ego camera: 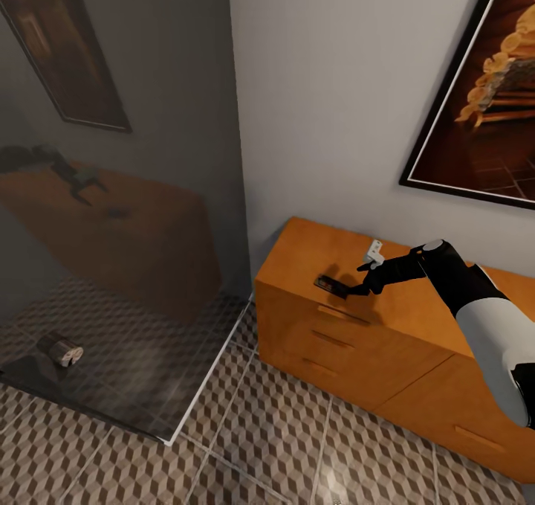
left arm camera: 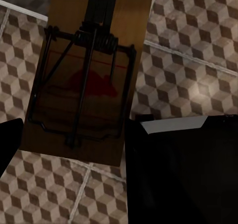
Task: Take the four mousetraps from the cabinet in the bathroom and place them on the bathroom floor. Make sure all four end up on the same floor surface, and ensure that at least two of them are either under or directly next to the same bathroom sink.
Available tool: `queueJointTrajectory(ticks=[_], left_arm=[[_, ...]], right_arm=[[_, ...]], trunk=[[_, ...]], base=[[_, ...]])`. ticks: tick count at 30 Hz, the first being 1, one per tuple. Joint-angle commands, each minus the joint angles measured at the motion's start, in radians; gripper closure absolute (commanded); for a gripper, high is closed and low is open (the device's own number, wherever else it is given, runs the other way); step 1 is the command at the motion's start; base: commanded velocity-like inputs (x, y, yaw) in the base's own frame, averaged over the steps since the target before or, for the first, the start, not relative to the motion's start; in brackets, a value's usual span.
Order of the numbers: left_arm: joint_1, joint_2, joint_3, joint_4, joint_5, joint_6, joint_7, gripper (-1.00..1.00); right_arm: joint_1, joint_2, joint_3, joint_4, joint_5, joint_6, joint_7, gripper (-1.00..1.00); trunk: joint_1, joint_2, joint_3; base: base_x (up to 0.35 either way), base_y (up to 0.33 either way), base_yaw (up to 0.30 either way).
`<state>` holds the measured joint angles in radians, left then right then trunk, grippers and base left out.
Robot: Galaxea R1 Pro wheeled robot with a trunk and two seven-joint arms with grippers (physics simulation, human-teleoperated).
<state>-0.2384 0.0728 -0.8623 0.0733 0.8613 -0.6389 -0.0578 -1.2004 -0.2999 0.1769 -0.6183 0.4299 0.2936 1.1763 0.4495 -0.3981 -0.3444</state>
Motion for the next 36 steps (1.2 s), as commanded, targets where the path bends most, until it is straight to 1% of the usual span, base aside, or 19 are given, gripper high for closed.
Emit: queueJointTrajectory(ticks=[1, 9, 12, 19, 36], left_arm=[[-0.001, -0.001, -0.007, 0.003, 0.007, -0.004, -0.002, 1.0], [-0.001, -0.002, -0.007, 0.003, 0.006, -0.004, -0.002, 1.0], [-0.001, -0.002, -0.007, 0.003, 0.006, -0.004, -0.002, 1.0], [-0.001, -0.002, -0.007, 0.003, 0.006, -0.004, -0.002, 1.0], [-0.001, -0.003, -0.007, 0.003, 0.006, -0.004, -0.002, 1.0]], right_arm=[[-0.001, -0.001, 0.003, -0.002, 0.0, 0.01, 0.003, -1.0], [-0.001, -0.001, 0.003, -0.001, 0.0, 0.01, 0.003, -1.0], [-0.001, -0.001, 0.003, -0.001, 0.0, 0.01, 0.003, -1.0], [-0.001, -0.002, 0.003, -0.001, 0.0, 0.01, 0.002, -1.0], [-0.001, -0.002, 0.003, 0.012, 0.0, 0.008, 0.002, -1.0]], trunk=[[0.0, -0.002, -0.003], [0.0, -0.002, -0.015], [0.0, -0.002, -0.018], [0.0, -0.002, -0.019], [0.0, -0.002, -0.019]], base=[[0.0, 0.0, 0.0], [0.006, 0.0, 0.0], [0.163, 0.0, 0.0], [0.124, 0.0, 0.0], [0.007, 0.0, 0.0]])
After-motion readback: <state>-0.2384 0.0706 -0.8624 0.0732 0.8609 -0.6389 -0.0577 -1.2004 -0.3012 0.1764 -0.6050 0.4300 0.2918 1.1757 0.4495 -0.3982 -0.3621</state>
